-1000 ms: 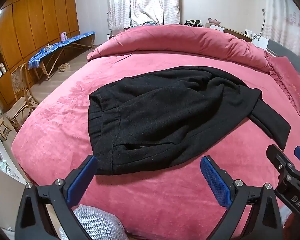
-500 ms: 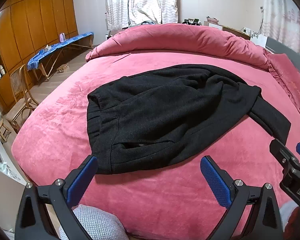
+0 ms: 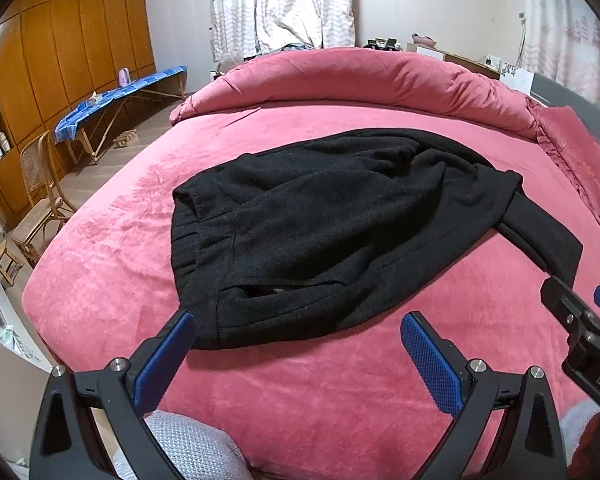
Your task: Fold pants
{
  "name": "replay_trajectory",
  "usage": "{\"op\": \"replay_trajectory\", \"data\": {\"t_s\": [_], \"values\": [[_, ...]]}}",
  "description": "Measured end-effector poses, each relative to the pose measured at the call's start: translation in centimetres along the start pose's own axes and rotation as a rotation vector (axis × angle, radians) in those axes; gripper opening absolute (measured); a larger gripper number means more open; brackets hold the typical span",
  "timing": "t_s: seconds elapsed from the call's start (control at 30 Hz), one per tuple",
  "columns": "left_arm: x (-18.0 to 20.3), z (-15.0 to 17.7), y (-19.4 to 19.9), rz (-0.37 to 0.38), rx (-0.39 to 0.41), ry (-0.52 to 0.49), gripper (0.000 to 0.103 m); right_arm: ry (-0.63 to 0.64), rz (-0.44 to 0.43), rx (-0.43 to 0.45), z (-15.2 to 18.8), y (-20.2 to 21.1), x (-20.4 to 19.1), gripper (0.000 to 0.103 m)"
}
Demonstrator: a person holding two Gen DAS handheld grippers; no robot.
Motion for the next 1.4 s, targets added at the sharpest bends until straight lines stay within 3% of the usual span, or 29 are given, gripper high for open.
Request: {"op": "replay_trajectory", "data": {"t_s": [0.17,0.57,1.23,1.4], "values": [[1.7,0.7,-0.7,0.032,-0.038,-0.047,0.103,-0.007,0.028,0.004,-0.1,0.1,0.9,0.103],[4.5,0.9,-0.9,0.068,-0.041,-0.062,0.103,-0.065,0.089,-0.005,0.1,0.2,4.9,0.103],[5.2,1.0,-1.9,0.082,-0.079,-0.048,0.103,-0.082,0.069,-0.019,0.3,-0.6,5.1,0.103],[5.3,1.2,-3.1,0.163,-0.148,-0.031,0.103,-0.094,0.07,-0.041,0.6,-1.2,5.4,0.103]]}}
Point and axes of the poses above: each gripper's, at about its wrist camera, not at the fingertips, and y roughly against the way its jaws point, x to its right, z to its underside, the point moved 2 cm from there along -y, roughly the way its jaws point, and after that the axes turned 12 degrees about x, right-handed, at the moved point
